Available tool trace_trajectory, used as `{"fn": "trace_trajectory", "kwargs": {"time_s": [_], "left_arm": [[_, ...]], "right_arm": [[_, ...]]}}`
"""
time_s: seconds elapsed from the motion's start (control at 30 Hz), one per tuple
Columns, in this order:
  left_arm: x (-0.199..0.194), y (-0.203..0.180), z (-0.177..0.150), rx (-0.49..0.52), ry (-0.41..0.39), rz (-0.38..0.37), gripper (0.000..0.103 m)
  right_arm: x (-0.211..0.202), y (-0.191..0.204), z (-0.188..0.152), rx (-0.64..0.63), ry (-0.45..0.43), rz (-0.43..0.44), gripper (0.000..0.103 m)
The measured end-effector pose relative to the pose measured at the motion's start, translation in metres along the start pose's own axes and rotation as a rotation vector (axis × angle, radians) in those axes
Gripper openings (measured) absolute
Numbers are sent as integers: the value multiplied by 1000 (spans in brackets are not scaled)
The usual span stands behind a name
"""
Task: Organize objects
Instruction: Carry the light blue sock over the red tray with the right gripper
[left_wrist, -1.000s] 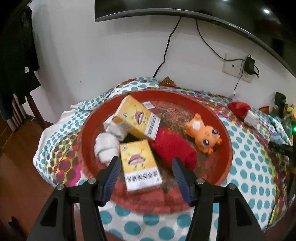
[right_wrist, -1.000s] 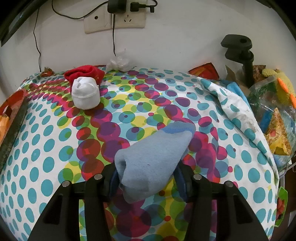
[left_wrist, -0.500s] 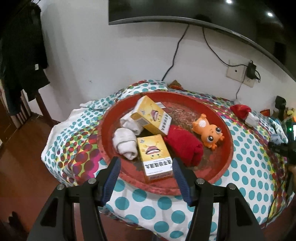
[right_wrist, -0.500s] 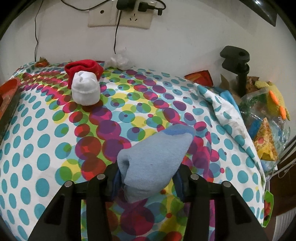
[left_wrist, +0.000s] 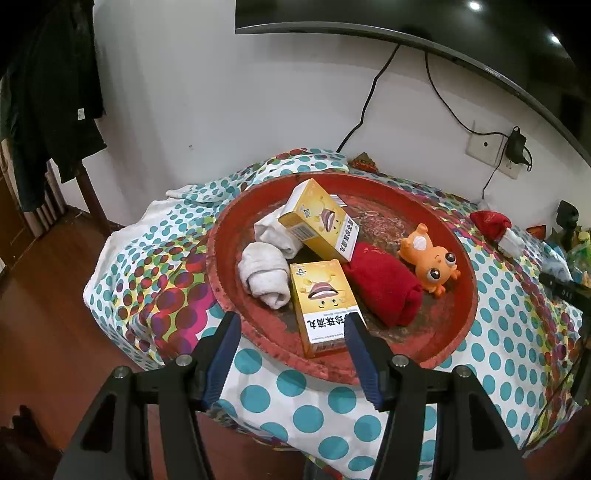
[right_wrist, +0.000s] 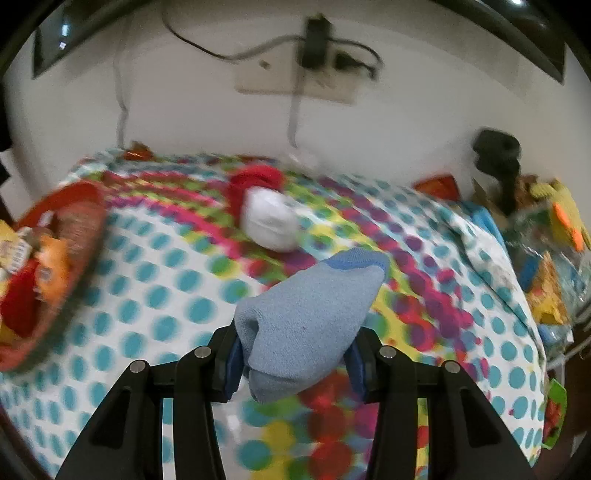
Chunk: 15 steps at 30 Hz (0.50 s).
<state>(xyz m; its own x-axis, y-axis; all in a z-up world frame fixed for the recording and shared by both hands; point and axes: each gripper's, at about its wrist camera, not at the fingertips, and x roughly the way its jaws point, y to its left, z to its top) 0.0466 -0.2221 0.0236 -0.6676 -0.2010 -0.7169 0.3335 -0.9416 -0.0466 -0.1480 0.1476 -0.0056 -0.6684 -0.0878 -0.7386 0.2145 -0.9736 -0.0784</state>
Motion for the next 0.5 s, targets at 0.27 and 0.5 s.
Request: {"fn": "trace_trajectory", "kwargs": {"time_s": [0.27, 0.5], "left_arm": [[5, -1, -2, 14, 19, 13, 59], [10, 3, -3, 8, 32, 19, 59]], "right_arm": [[-29, 67, 22, -64, -47, 156, 43], [-38, 117, 21, -147, -47, 216, 43]]}}
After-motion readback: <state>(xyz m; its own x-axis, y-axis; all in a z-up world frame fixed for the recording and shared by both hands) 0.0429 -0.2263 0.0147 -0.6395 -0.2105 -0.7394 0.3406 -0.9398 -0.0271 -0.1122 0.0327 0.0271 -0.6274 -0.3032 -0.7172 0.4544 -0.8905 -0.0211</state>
